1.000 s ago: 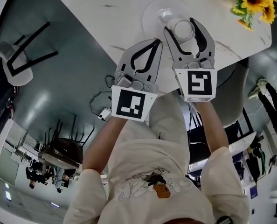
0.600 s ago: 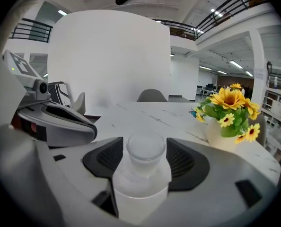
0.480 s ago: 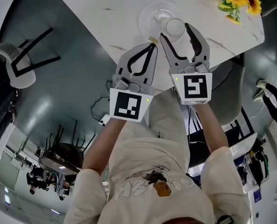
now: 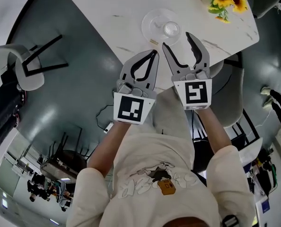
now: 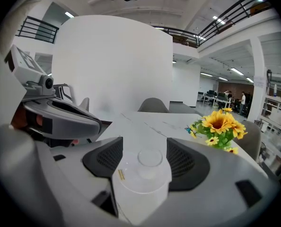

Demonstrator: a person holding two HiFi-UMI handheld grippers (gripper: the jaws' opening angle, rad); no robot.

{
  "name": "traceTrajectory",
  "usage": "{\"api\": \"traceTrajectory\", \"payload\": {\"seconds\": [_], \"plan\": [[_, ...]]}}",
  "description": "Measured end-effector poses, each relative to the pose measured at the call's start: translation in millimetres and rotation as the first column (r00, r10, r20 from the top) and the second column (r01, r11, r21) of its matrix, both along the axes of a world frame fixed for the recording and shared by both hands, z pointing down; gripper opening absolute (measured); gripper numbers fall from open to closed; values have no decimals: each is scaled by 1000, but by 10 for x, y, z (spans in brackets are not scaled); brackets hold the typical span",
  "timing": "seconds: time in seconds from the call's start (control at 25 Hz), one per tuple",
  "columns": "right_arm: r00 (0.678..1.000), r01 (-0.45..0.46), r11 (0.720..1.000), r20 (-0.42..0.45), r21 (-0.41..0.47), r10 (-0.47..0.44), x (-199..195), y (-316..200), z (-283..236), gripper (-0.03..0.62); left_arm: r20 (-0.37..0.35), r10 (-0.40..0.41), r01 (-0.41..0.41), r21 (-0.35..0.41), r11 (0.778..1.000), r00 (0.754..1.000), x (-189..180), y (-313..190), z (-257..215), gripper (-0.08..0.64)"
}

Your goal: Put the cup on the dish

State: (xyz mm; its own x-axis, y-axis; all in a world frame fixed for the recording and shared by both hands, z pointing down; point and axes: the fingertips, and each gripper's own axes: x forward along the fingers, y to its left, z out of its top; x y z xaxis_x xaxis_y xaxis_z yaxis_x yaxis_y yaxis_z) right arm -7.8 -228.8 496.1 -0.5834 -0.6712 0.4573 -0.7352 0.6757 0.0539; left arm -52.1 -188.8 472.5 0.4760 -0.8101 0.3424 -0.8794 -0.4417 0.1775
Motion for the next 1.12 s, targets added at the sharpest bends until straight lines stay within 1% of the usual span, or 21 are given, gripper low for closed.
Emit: {"api": "traceTrajectory", "payload": {"seconds": [0.12, 0.28, 0.4, 0.48, 0.64, 0.76, 0.84, 0.96, 1.0, 1.12], "plan": [[1000, 14, 1000, -4, 5, -14, 23, 141, -165, 273, -7, 6, -6, 6, 1000, 1000, 64, 108, -165, 2], [999, 25, 1000, 24, 3, -25, 44, 283, -382, 273, 17, 31, -32, 1, 1000, 999, 100, 218, -303, 2], [998, 27, 1000, 51, -15, -26, 84, 397, -541, 273, -18, 9, -9, 1, 1000, 1000, 110, 259, -470, 2], [998, 33, 999, 63, -20, -32, 110, 468, -662, 273, -17, 17, -17, -6, 1000, 1000, 139, 306, -539, 2], [996, 69, 998, 62, -3, -69, 139, 594, -922, 273, -27, 26, -26, 15, 1000, 999, 212, 355, -728, 3], [990, 90, 996, 109, -8, -89, 152, 699, -1108, 272, -54, 19, -20, -5, 1000, 998, 242, 440, -839, 2], [984, 97, 995, 150, 3, -96, 186, 750, -1256, 213, -71, 16, -16, 0, 1000, 997, 269, 474, -946, 2], [980, 96, 994, 169, 51, -104, 252, 805, -1494, 194, -71, 5, -4, 18, 1000, 997, 282, 528, -1101, 3], [980, 91, 994, 173, 64, -101, 274, 824, -1569, 160, -72, -2, 3, 22, 1000, 997, 277, 551, -1147, 2], [979, 62, 993, 187, 97, -80, 346, 832, -1751, 111, -82, -18, 21, 35, 999, 996, 270, 579, -1267, 2]]}}
